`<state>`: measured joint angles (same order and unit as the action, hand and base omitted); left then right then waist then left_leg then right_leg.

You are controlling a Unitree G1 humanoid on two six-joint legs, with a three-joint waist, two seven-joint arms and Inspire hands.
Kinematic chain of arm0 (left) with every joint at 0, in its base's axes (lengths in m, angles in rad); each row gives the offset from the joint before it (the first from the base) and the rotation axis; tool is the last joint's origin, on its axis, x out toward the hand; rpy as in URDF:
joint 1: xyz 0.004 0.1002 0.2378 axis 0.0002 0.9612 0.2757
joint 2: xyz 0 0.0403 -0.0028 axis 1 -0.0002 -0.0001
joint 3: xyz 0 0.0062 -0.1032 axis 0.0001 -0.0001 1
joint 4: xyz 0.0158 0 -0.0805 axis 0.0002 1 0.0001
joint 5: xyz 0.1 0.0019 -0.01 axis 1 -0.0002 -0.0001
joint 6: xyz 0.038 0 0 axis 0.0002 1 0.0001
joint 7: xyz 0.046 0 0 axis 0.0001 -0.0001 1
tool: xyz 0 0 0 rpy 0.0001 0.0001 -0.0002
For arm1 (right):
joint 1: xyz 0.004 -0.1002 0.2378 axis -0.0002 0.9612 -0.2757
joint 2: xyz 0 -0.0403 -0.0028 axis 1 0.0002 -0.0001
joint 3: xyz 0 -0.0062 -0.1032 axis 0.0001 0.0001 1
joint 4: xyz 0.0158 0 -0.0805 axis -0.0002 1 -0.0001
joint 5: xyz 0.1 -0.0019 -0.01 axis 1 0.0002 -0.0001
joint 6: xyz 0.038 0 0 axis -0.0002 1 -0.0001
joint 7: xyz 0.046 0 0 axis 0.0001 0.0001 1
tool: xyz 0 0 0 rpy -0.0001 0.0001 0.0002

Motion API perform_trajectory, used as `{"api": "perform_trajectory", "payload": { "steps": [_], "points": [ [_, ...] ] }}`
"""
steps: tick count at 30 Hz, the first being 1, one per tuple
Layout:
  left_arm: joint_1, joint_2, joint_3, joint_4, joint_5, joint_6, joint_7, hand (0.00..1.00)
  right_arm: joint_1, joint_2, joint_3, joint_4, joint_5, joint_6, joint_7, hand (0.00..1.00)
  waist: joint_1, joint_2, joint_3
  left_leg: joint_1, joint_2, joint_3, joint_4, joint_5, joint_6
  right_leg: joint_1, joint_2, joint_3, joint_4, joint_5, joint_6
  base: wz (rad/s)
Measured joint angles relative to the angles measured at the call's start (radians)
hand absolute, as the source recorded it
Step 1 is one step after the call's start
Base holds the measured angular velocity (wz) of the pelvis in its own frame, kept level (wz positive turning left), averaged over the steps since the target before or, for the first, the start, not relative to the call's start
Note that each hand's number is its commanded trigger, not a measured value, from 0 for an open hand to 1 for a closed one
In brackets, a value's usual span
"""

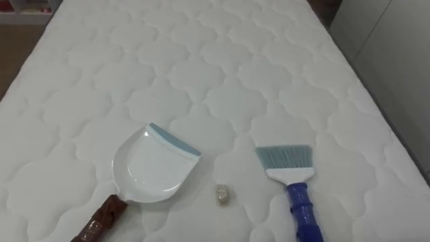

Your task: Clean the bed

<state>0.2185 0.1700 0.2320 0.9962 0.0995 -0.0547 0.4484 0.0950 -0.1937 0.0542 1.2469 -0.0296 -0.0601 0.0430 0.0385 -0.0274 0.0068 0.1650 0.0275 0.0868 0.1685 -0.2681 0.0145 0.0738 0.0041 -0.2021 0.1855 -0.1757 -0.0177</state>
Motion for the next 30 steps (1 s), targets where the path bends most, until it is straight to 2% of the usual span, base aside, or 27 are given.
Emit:
{"api": "perform_trajectory", "payload": {
  "steps": [2,7,10,15,23,30],
  "points": [
    [-0.003,0.002,0.000,-0.045,-0.031,-0.027,0.033,0.00,0.001,-0.001,0.000,-0.005,-0.006,-0.006,0.000,0.00,-0.001,0.001,0.0001,-0.002,-0.001,-0.007,0.000,0.000,0.000,0.001,-0.001,-0.006,0.000,0.000,0.000,0.08],
    [-0.033,0.002,-0.010,-0.129,-0.030,-0.079,0.099,0.00,0.001,0.000,0.003,-0.010,0.016,-0.015,-0.004,0.00,0.000,0.009,-0.0012,-0.002,-0.001,-0.021,0.001,0.000,0.000,0.008,-0.001,-0.023,-0.003,0.000,0.000,0.09],
    [-0.029,0.001,-0.048,-0.228,-0.030,-0.102,0.136,0.00,0.003,0.000,0.003,-0.023,0.017,-0.018,-0.002,0.00,-0.001,0.012,-0.0021,-0.004,-0.001,-0.025,0.004,0.000,0.000,0.008,-0.001,-0.025,-0.002,0.000,0.000,0.03],
    [-0.032,0.002,-0.088,-0.302,-0.030,-0.147,0.182,0.00,0.004,0.000,0.003,-0.041,0.021,-0.031,0.003,0.00,-0.006,0.011,-0.0061,-0.004,-0.003,-0.031,0.004,0.001,0.002,0.009,-0.001,-0.028,-0.001,0.000,0.000,0.00],
    [-0.034,0.008,-0.176,-0.375,-0.017,-0.150,0.200,0.00,0.009,0.000,0.012,-0.041,0.065,-0.031,0.003,0.00,-0.008,0.004,-0.0090,0.003,-0.003,-0.030,0.006,0.001,0.002,0.015,0.000,-0.023,0.000,0.000,0.000,0.00],
    [-0.048,0.009,-0.179,-0.377,0.023,-0.149,0.190,0.00,0.015,0.001,0.012,-0.040,0.064,-0.026,0.004,0.00,-0.037,-0.002,-0.0037,0.001,-0.003,-0.034,0.006,0.001,0.002,0.016,0.001,-0.026,-0.001,0.000,0.000,0.00]
  ]
}}
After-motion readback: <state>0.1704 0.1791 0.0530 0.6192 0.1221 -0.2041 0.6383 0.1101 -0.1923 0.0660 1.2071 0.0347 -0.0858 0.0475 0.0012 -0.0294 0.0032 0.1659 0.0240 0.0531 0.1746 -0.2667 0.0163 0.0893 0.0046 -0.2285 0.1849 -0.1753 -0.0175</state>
